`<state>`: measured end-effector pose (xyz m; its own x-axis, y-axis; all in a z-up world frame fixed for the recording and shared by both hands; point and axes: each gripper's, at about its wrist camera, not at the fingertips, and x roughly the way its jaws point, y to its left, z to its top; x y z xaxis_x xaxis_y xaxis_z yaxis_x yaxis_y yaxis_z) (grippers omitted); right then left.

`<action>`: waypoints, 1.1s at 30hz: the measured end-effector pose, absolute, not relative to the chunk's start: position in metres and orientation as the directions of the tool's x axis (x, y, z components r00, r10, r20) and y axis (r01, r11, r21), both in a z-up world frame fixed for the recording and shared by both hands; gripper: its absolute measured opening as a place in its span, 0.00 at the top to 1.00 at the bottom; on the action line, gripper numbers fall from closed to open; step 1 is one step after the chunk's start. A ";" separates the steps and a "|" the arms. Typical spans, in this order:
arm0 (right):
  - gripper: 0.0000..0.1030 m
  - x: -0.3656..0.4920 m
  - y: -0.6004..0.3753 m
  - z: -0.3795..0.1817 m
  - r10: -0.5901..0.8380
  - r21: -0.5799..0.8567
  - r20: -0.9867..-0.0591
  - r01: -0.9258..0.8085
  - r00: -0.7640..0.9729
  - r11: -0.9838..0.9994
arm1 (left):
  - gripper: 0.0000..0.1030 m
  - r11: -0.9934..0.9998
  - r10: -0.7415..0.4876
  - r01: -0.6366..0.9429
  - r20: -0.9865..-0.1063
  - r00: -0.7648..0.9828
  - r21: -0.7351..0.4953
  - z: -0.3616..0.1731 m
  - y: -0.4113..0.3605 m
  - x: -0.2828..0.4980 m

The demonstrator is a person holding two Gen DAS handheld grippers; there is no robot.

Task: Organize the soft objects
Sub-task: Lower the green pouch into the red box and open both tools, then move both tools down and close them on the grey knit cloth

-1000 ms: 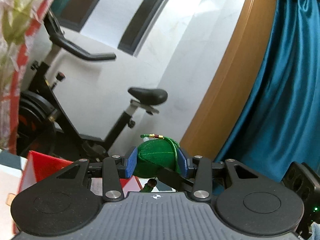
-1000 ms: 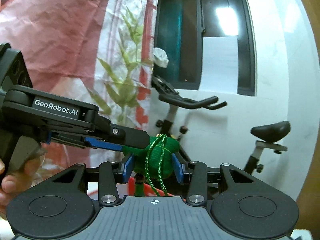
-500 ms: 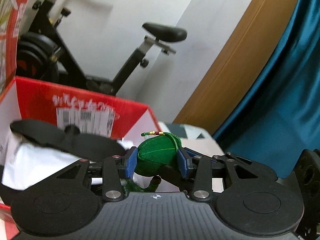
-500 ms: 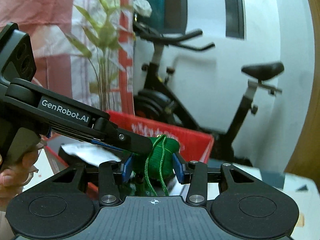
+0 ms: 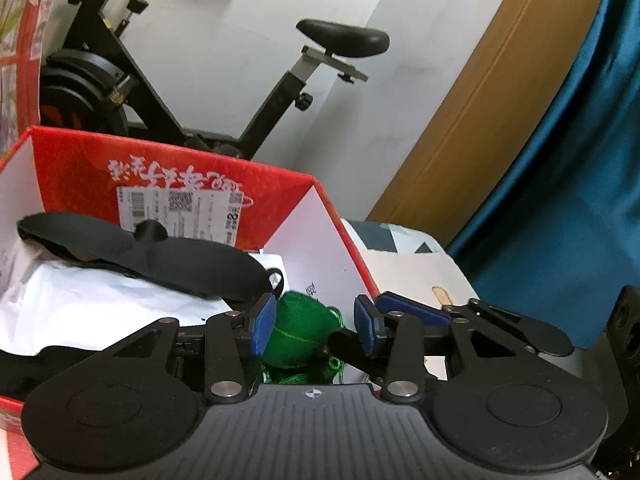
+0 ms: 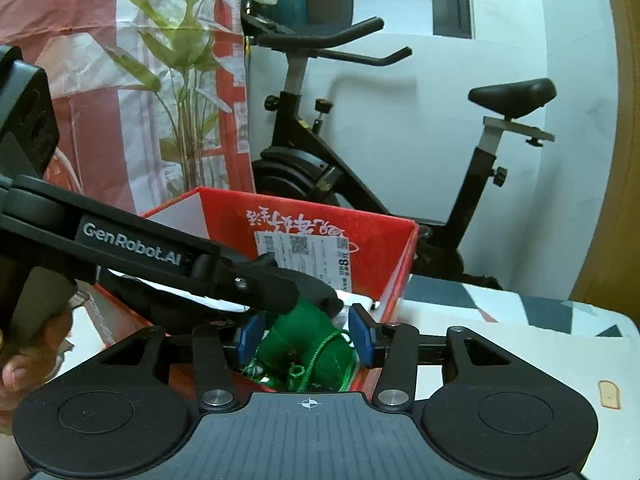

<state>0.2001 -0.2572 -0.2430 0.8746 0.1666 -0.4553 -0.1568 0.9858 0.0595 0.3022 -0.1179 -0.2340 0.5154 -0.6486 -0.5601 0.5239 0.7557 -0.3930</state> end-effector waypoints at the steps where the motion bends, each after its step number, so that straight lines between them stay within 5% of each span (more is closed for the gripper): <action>1: 0.50 0.198 -0.257 -0.242 0.156 0.057 -0.448 -0.146 0.880 0.988 | 0.56 0.758 -0.646 0.525 -0.558 0.522 -0.387 -0.231 -0.116 0.300; 7: 0.23 0.178 -0.260 -0.240 0.149 0.107 -0.414 -0.114 0.898 0.988 | 0.45 0.789 -0.609 0.527 -0.514 0.604 -0.315 -0.212 -0.097 0.280; 10: 0.00 0.164 -0.257 -0.241 0.120 0.123 -0.385 -0.077 0.915 0.989 | 0.35 0.820 -0.567 0.512 -0.490 0.662 -0.258 -0.205 -0.081 0.264; 13: 0.00 0.148 -0.249 -0.241 0.126 0.126 -0.344 -0.087 0.931 0.988 | 0.00 0.846 -0.528 0.484 -0.469 0.708 -0.222 -0.200 -0.063 0.246; 23: 0.00 0.111 -0.232 -0.267 0.071 0.146 -0.383 -0.015 0.921 0.989 | 0.00 0.926 -0.376 0.335 -0.469 0.799 -0.173 -0.220 -0.006 0.202; 33: 0.00 0.110 -0.219 -0.336 0.035 0.122 -0.564 0.042 0.825 0.992 | 0.00 0.962 -0.267 0.249 -0.545 0.795 -0.109 -0.271 0.003 0.192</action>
